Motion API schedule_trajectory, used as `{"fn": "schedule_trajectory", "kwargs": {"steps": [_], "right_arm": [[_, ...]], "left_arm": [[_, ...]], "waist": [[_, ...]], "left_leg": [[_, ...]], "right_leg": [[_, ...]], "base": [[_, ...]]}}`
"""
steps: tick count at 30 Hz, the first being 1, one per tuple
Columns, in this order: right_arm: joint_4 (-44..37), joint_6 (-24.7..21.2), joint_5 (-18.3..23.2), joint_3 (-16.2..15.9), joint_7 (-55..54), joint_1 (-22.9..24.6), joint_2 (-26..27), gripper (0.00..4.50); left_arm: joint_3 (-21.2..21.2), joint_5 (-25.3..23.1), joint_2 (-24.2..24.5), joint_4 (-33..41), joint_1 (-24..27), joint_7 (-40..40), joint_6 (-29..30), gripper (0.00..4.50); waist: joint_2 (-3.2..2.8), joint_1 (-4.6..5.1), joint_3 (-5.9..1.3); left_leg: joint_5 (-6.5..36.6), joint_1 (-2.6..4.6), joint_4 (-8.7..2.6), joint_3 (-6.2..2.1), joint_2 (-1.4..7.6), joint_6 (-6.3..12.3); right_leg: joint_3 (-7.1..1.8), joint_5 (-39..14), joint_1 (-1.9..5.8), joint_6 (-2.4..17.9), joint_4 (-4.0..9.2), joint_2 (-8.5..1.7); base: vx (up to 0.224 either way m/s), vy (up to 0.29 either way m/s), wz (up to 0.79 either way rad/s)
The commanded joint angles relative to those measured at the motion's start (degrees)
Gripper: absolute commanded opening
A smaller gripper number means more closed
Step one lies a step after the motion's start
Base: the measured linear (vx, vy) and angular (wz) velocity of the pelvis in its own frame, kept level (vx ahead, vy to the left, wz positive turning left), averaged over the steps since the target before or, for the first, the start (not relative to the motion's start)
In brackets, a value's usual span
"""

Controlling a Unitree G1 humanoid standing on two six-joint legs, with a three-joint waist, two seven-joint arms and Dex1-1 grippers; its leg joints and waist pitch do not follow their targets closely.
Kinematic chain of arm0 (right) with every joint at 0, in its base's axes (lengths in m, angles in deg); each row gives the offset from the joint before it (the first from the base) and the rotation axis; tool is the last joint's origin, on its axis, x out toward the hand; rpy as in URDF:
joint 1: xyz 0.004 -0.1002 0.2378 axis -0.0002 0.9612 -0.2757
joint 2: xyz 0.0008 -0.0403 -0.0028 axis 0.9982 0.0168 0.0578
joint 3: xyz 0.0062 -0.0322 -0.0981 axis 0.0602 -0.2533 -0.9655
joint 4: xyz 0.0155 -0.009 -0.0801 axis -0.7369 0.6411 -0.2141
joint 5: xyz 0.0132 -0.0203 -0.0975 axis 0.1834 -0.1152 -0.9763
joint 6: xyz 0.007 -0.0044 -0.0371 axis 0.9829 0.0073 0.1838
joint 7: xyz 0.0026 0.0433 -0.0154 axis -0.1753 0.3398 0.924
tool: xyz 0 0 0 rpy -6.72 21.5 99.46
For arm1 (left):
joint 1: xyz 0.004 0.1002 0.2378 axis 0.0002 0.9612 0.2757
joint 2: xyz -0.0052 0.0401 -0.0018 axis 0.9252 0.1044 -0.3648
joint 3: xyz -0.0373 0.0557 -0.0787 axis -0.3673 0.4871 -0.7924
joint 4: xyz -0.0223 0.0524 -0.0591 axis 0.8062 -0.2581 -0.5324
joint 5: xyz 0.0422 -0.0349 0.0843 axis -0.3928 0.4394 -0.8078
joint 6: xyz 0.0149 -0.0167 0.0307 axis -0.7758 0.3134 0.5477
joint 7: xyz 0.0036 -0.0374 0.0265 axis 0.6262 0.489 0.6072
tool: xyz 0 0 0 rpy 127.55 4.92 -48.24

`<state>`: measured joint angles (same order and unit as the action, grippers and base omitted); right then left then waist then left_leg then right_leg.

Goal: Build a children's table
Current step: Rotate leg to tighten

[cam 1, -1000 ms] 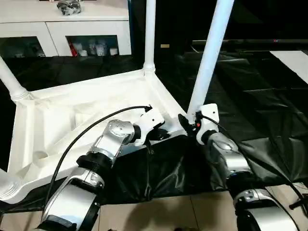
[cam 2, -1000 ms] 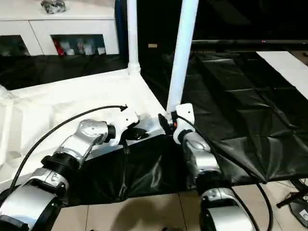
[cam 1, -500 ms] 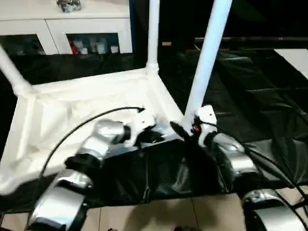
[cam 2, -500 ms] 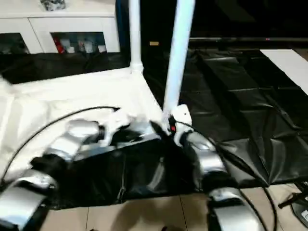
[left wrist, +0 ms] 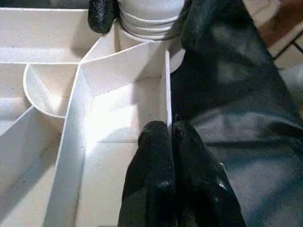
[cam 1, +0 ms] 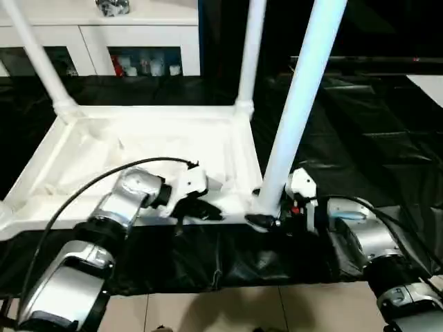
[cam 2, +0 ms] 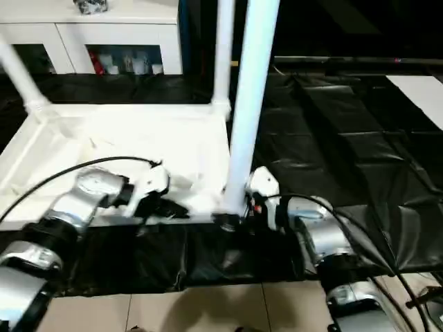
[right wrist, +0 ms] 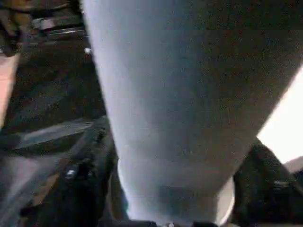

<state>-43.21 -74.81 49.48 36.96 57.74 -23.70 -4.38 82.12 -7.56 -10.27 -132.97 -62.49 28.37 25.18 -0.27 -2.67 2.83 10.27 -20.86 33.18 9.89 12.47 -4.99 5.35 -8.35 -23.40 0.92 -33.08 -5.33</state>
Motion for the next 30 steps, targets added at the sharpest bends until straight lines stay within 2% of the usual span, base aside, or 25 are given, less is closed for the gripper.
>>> {"fn": "schedule_trajectory", "kwargs": {"steps": [1,7,11,13,14,15,16,17,18,20,22,23,25,27,30], "right_arm": [[-0.9,-1.1,-0.7,-3.2,2.7,0.4,0.7,2.95],[-2.4,-2.8,0.0,-4.2,4.0,0.5,0.4,2.72],[-3.0,-3.2,0.4,-3.4,2.9,1.0,0.9,2.69],[-1.8,-2.8,0.1,-0.8,-3.1,1.2,2.8,2.69],[-1.8,-2.8,0.1,-0.7,-3.1,1.2,2.9,2.69],[0.2,-2.0,-1.0,1.2,-10.1,0.8,4.5,2.69],[1.6,-1.5,-1.9,2.4,-14.9,0.5,5.5,2.68],[3.3,-0.9,-2.1,4.0,-20.1,0.0,6.9,2.68],[5.4,-0.9,-2.1,5.8,-26.2,-0.7,8.4,2.68],[7.7,-0.8,-1.7,7.8,-32.7,-1.6,10.2,2.67],[9.2,-0.6,-1.8,8.9,-37.4,-2.3,11.5,2.67],[9.7,-0.6,-1.9,9.2,-39.2,-2.5,12.0,2.67],[11.8,-0.1,-3.9,9.0,-46.2,-3.8,13.2,2.67],[13.7,0.0,-4.9,9.1,-51.7,-4.9,14.2,2.67],[14.2,0.7,-5.1,9.7,-53.0,-5.3,14.8,2.67]], "left_arm": [[1.6,-0.1,-0.9,0.0,-1.2,1.0,-1.0,0.00],[1.6,-0.1,-0.6,-1.3,-2.0,2.0,-1.2,0.00],[1.2,0.1,-0.8,-1.4,-2.0,1.3,-0.7,0.00],[0.3,-0.2,-1.7,-1.4,-2.1,-2.6,0.6,0.00],[0.3,-0.2,-1.8,-1.4,-2.1,-2.7,0.6,0.00],[-0.7,-0.4,-3.1,-1.4,-2.3,-7.2,2.1,0.00],[-1.4,-0.5,-4.0,-1.5,-2.5,-10.3,3.1,0.00],[-1.8,-1.0,-5.1,-1.0,-2.5,-13.6,4.3,0.00],[-1.9,-1.3,-6.4,-0.4,-2.4,-16.3,5.4,0.00],[-2.0,-1.5,-8.1,0.4,-2.1,-19.0,6.5,0.00],[-2.0,-1.6,-9.7,0.8,-1.9,-20.9,7.2,0.00],[-2.0,-1.6,-10.5,0.9,-1.9,-21.8,7.4,0.00],[-1.1,-2.6,-12.8,0.9,-1.6,-24.5,7.2,0.00],[-0.1,-3.8,-14.3,0.8,-1.5,-26.5,6.5,0.00],[0.4,-4.3,-14.8,0.9,-1.4,-27.0,6.1,0.00]], "waist": [[-0.17,-0.09,-3.71],[-0.15,-0.46,-3.80],[0.03,-0.62,-3.82],[-0.07,-0.56,-3.72],[-0.08,-0.50,-3.67],[-0.09,-0.47,-3.63],[-0.08,-0.09,-3.38],[0.05,0.16,-3.32],[0.08,0.27,-3.30],[0.13,0.84,-3.23],[0.16,1.36,-3.42],[-0.03,1.39,-3.41],[-0.01,1.38,-3.64],[0.11,1.55,-3.64],[-0.06,1.39,-3.60]], "left_leg": [[15.9,0.44,-3.96,0.46,0.98,3.56],[14.8,0.44,-3.90,0.49,0.91,3.36],[14.3,0.47,-3.85,0.51,0.90,3.37],[14.7,0.46,-3.91,0.50,0.90,3.13],[15.0,0.47,-3.93,0.51,0.91,2.87],[15.4,0.55,-3.97,0.46,0.86,2.63],[16.9,0.82,-4.06,0.31,0.71,1.26],[17.6,0.83,-4.10,0.22,0.64,0.76],[18.5,1.07,-4.09,0.11,0.40,0.44],[19.1,1.06,-4.12,0.01,0.37,0.41],[18.9,0.77,-4.06,-0.10,0.28,0.72],[18.7,0.75,-4.07,-0.07,0.32,0.81],[17.6,0.67,-3.98,0.14,0.28,1.49],[17.1,0.64,-3.96,0.22,0.19,1.59],[17.2,0.68,-3.97,0.32,0.18,2.07]], "right_leg": [[-2.38,-18.2,3.08,12.8,3.71,-2.54],[-2.39,-16.5,3.22,13.3,3.49,-2.54],[-2.38,-16.9,3.22,13.0,3.50,-2.58],[-2.37,-17.8,3.11,12.7,3.61,-2.58],[-2.40,-18.4,3.05,12.6,3.66,-2.62],[-2.35,-19.3,3.01,12.3,3.76,-2.63],[-2.39,-22.8,2.73,11.2,4.14,-2.89],[-2.32,-24.4,2.71,10.7,4.22,-2.79],[-2.10,-27.6,2.65,9.3,4.75,-2.79],[-2.13,-29.2,2.45,8.5,4.98,-2.75],[-2.07,-28.3,2.60,8.4,4.97,-2.68],[-2.12,-27.6,2.58,8.5,4.92,-2.62],[-2.26,-23.6,2.59,9.5,4.60,-2.46],[-2.23,-23.0,2.65,9.8,4.54,-2.40],[-2.24,-23.5,2.69,9.4,4.75,-2.46]], "base": [[0.000,0.000,0.00],[0.000,0.000,0.00],[0.000,0.000,0.00],[0.000,0.000,0.00],[0.000,0.000,0.00],[0.000,0.000,0.00],[0.000,0.000,0.00],[0.000,0.000,0.00],[0.000,0.000,0.00],[0.000,0.000,0.00],[0.000,0.000,0.00],[0.000,0.000,0.00],[0.000,0.000,0.00],[0.000,0.000,0.00],[0.000,0.000,0.00]]}}
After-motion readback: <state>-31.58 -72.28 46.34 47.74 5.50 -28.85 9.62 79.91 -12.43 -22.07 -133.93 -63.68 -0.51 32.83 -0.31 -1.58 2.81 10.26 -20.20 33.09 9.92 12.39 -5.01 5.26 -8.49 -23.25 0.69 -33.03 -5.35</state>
